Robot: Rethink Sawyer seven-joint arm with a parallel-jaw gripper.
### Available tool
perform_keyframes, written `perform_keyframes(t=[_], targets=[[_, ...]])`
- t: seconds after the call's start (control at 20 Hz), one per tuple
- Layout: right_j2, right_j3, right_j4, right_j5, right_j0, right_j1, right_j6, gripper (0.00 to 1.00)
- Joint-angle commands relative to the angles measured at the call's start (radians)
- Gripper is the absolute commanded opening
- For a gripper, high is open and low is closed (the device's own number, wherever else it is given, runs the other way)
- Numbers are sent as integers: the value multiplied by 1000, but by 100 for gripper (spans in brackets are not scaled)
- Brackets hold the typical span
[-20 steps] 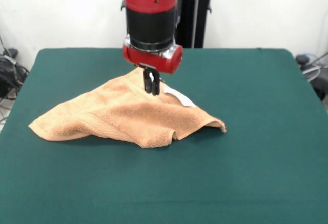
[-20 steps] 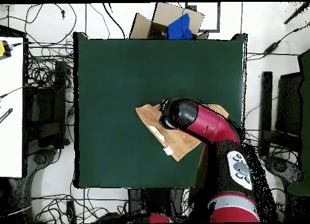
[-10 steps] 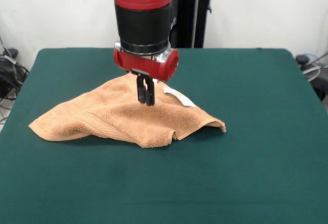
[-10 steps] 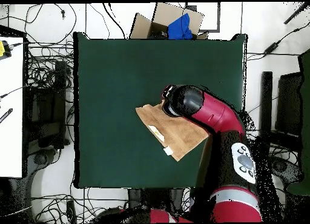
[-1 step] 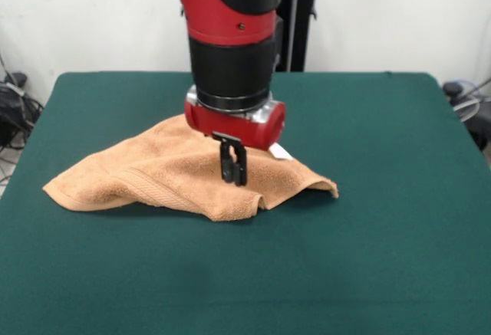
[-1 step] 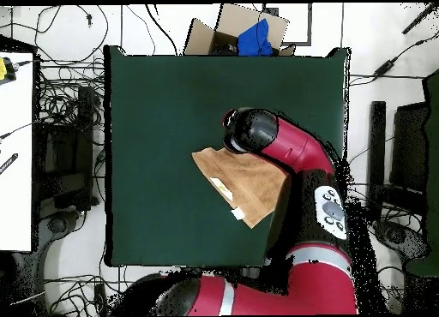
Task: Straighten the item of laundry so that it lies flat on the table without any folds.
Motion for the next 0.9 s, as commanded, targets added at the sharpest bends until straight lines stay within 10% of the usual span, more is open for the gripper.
perform_keyframes(t=[0.05,0.9], targets=[[19,69,12,-15,44,33,215,0],[67,65,10,-97,63,101,182,0]])
